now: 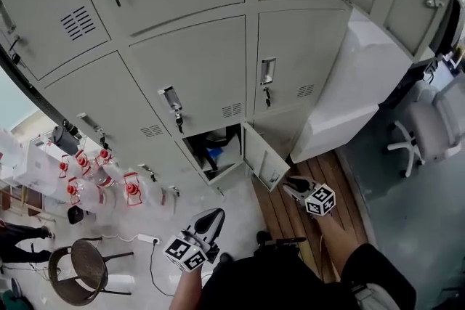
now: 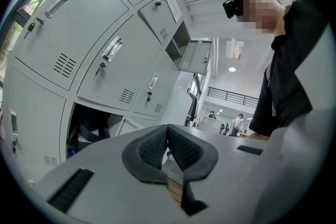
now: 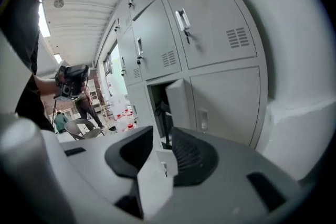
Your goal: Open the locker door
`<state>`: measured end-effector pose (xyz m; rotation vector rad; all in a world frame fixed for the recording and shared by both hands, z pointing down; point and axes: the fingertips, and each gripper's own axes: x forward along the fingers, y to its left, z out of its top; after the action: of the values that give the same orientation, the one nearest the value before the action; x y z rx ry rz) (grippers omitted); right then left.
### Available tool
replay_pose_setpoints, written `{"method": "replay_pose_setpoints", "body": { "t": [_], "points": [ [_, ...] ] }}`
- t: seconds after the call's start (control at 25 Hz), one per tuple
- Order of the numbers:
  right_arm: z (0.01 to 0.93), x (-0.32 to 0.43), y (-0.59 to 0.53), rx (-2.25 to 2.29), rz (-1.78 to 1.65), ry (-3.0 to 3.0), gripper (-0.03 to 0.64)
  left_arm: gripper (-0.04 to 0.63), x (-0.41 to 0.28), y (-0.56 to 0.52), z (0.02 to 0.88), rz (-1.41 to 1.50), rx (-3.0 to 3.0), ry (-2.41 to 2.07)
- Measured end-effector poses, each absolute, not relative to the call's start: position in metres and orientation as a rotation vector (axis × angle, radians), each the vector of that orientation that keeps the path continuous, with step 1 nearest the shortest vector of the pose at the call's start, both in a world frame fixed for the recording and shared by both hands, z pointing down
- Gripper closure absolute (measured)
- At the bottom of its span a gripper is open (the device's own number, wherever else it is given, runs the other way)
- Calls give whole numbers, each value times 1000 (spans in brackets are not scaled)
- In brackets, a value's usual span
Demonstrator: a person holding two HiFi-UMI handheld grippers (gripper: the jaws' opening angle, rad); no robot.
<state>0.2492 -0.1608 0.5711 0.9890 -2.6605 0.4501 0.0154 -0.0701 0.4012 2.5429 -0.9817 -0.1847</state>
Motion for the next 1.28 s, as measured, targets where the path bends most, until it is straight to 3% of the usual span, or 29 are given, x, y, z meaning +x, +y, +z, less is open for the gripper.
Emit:
{"method": "replay_pose_setpoints", "body": {
  "t": [0.4,0.52,0.76,1.28],
  "points": [
    [418,132,-96,1114,190,-2860,546,578,-57,-56,368,-243,2641,-816],
    [393,95,-78,1087,161,-2859,584,579,-70,-46,358,-252,2680,-759],
    [351,28,-38,971,131,-2930,600,578,-83,-24,354,-240,2734,-615],
    [328,-5,13,718,162,-3094,600,578,-69,23,331,-221,2781,-660]
  ]
}}
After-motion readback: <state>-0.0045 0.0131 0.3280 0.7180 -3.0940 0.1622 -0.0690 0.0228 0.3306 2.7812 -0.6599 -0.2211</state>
